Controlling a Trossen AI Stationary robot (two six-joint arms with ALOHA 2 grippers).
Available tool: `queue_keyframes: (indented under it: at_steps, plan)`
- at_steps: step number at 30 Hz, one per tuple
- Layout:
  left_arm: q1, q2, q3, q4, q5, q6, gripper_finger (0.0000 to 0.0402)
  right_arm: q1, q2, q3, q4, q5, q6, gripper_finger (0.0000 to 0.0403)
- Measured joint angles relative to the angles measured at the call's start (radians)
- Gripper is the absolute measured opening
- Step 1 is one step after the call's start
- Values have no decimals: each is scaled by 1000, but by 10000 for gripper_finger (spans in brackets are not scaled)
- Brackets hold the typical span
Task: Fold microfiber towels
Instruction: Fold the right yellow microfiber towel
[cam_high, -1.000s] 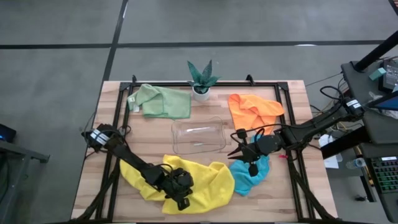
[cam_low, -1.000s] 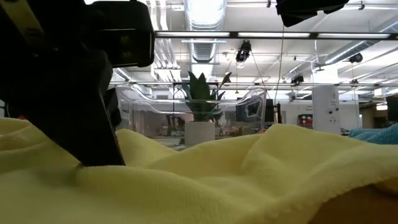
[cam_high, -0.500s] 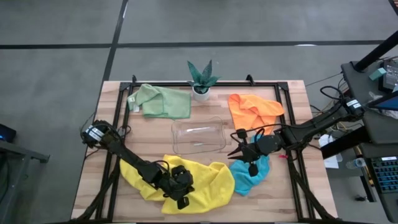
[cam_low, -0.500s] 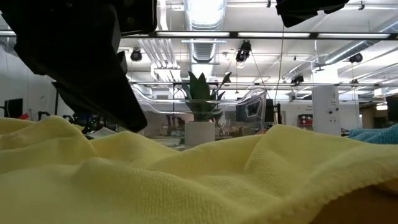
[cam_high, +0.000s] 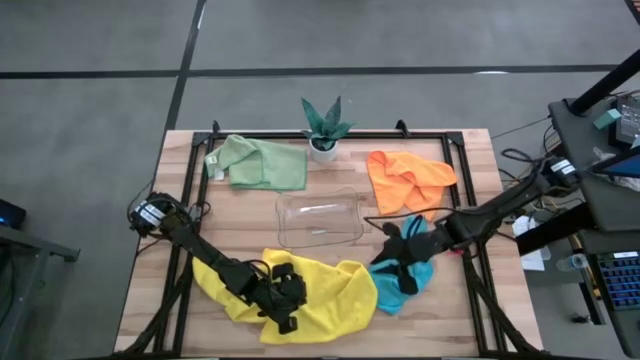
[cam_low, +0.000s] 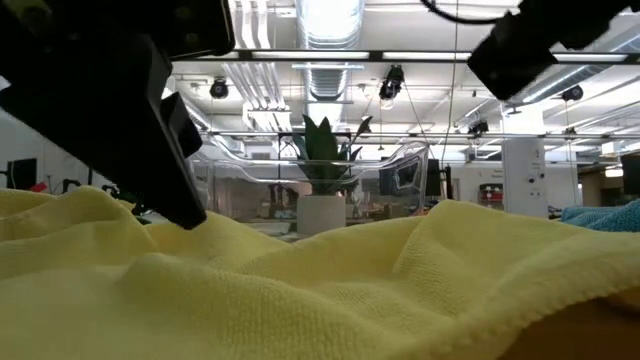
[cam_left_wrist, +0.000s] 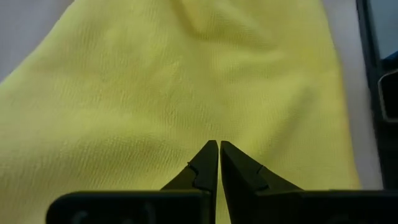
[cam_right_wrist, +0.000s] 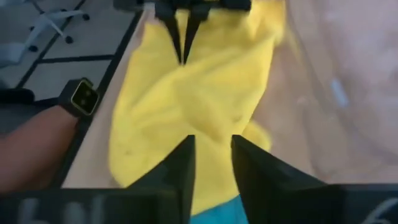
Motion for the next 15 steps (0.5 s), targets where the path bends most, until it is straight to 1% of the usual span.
queue_keyframes:
  at_steps: [4,7,10,13,15]
  plan:
    - [0,-2,0,-12,-2,33,4,31,56,5,3,0,72,157]
    - [1,-3,0,-12,-10,34,4,43,103,5,15,23,105,179]
    - [0,-3,0,-13,-19,17,4,41,164,5,14,86,133,187]
    - [-7,-3,-1,-13,-20,-1,4,35,232,5,16,159,188,184]
    - [-12,-3,-1,-12,-20,-4,4,23,273,5,34,186,239,180]
